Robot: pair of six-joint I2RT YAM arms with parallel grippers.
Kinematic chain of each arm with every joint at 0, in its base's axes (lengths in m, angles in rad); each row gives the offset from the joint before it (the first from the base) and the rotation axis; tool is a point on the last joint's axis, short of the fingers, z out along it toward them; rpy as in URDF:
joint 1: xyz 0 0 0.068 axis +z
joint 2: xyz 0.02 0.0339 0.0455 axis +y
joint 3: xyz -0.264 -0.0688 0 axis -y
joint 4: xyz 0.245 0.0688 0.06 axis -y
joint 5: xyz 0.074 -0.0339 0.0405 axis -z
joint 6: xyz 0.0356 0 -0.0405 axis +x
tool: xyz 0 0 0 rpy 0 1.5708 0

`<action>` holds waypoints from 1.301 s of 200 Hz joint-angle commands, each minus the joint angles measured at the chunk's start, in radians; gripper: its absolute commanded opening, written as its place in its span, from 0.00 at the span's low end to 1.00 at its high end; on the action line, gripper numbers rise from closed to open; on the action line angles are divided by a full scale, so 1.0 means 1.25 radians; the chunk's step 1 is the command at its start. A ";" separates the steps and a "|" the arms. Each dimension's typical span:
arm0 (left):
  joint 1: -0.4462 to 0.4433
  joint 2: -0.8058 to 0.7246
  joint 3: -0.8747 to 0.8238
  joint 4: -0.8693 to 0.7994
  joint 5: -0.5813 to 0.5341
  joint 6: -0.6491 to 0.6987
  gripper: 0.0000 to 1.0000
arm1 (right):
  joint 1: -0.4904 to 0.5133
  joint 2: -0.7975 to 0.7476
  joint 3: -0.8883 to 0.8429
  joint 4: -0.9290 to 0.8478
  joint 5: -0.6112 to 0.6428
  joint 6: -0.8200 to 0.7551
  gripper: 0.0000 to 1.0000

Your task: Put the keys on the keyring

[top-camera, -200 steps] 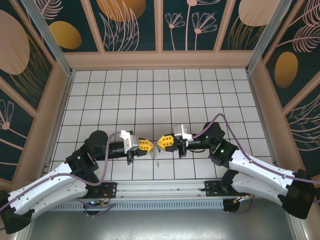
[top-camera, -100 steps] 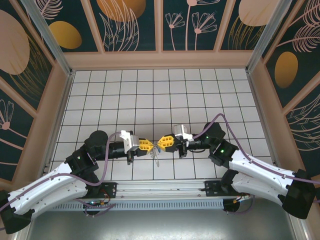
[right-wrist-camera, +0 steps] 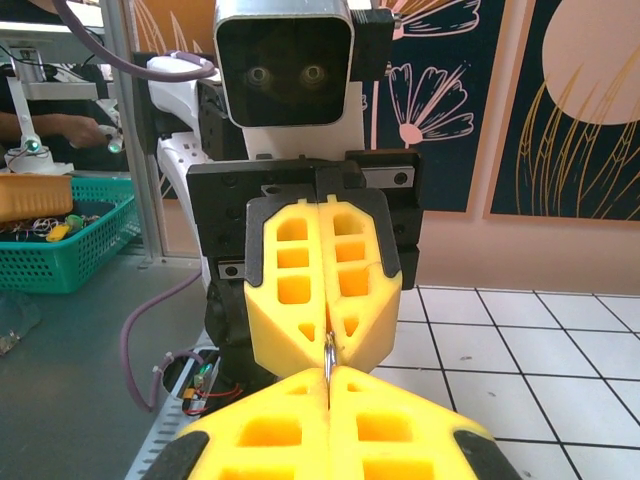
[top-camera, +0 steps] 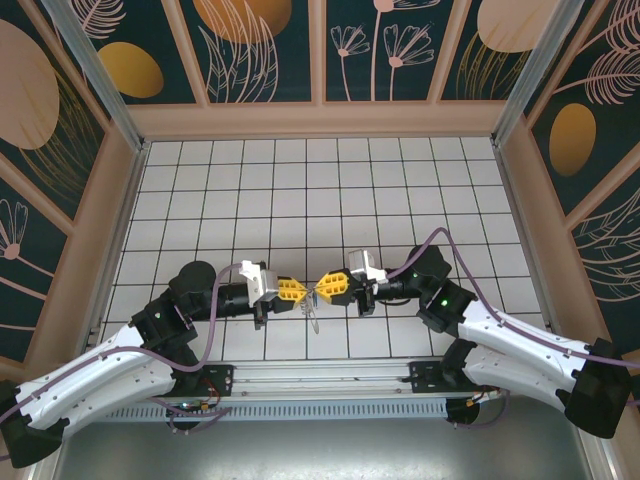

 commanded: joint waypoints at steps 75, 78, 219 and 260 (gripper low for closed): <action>0.002 -0.010 0.025 0.018 0.016 0.014 0.00 | 0.001 0.020 0.001 0.044 -0.022 0.012 0.00; 0.002 -0.010 0.025 0.019 0.016 0.014 0.00 | 0.001 0.022 0.003 0.042 -0.021 0.011 0.00; 0.002 -0.008 0.025 0.018 0.014 0.014 0.00 | 0.000 0.021 0.007 0.019 -0.032 0.001 0.00; 0.002 -0.009 0.025 0.018 0.015 0.014 0.00 | 0.000 0.012 -0.003 0.040 -0.021 0.003 0.00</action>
